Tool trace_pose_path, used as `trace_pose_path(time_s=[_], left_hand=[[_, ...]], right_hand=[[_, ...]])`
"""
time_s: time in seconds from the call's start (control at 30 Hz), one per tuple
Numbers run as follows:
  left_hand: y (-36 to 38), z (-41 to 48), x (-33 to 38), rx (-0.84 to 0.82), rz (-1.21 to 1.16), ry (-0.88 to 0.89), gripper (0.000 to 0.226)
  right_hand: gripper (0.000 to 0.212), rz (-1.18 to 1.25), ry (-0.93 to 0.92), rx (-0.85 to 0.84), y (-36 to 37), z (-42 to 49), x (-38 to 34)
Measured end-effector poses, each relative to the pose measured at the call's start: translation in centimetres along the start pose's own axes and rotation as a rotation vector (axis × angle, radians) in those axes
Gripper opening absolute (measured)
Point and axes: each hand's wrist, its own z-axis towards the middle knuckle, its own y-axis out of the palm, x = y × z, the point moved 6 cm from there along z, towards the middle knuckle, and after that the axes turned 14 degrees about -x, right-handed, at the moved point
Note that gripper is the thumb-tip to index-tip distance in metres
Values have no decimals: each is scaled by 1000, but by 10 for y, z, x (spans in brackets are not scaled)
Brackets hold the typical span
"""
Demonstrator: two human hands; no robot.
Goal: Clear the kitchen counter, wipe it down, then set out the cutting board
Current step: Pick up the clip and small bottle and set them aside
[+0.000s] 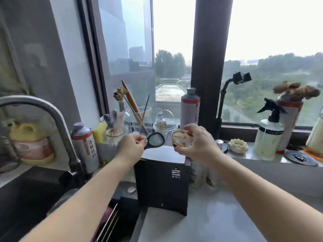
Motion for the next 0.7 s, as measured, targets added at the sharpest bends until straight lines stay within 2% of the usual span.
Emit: trace_pose_path(time_s=[0.07,0.17,0.3,0.47,0.53,0.6,0.7], left_hand=[[-3,32,-2,-34,54,0,24],[6,76,-12,-103,111,-35,14],[24,117,-24,-168,194,-77,16],[49,142,-33,-242,313,-108,19],[54,144,-32,-244,419,-108,21],[54,137,-27,-225,542,-102,25],[55,108,0,-121,523,50,27]], right_hand=[[65,-17,81,-2,-1,27,5],[65,-13,180,-36,5,58,24],[65,25,234,-80,18,85,50],[55,-127,294,-94,33,104,66],[57,-209,292,-89,35,106,66],[71,-208,271,-82,31,100,61],[77,-75,181,77,11,67,51]])
